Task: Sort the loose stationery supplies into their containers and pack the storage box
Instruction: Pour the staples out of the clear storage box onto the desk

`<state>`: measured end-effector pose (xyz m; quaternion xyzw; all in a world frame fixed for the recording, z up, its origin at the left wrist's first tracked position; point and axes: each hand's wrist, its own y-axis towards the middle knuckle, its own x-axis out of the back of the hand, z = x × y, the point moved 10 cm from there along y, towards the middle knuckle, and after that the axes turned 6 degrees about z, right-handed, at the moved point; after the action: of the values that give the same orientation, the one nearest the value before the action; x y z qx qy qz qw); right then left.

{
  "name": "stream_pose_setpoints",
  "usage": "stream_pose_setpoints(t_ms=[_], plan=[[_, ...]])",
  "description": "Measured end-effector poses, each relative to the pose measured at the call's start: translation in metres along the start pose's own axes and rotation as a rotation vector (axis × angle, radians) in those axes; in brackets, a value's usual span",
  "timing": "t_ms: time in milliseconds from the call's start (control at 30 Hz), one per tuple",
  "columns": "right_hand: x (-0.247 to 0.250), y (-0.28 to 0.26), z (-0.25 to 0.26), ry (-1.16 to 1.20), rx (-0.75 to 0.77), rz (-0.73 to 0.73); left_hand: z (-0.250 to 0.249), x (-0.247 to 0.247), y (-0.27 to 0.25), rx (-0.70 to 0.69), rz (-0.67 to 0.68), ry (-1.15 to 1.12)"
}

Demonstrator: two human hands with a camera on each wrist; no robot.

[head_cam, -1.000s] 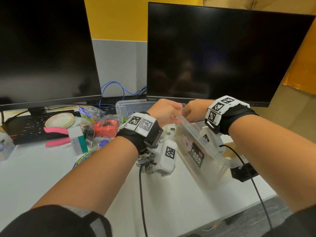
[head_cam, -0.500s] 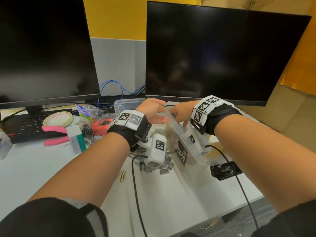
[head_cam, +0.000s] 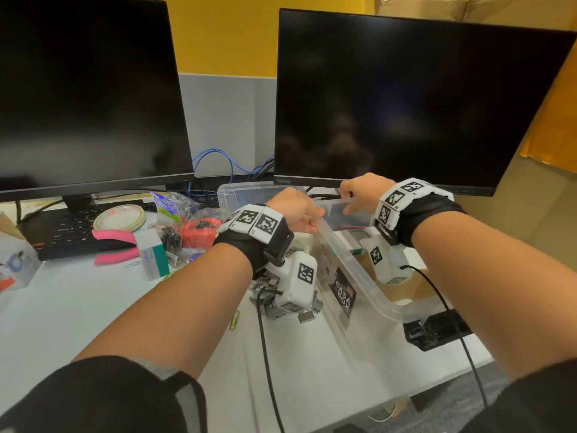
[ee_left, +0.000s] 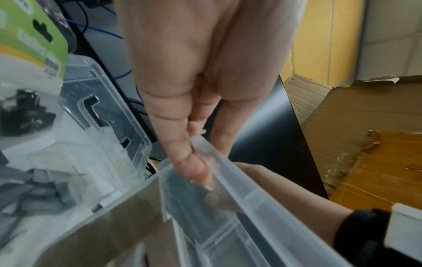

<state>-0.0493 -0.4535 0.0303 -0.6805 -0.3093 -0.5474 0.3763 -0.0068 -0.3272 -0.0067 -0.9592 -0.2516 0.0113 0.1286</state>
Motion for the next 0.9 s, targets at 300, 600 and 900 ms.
stream_pose_setpoints(t_ms=[300, 600, 900], plan=[[-0.008, -0.016, -0.029, 0.025, -0.019, 0.059, 0.001, -0.019, 0.004, -0.043, 0.029, -0.053], [-0.01, -0.001, -0.008, -0.082, -0.064, 0.067, 0.015, 0.005, 0.011, 0.037, 0.018, 0.164], [-0.009, 0.015, 0.011, -0.039, -0.074, 0.045, -0.012, 0.081, -0.01, -0.092, -0.359, 0.64]])
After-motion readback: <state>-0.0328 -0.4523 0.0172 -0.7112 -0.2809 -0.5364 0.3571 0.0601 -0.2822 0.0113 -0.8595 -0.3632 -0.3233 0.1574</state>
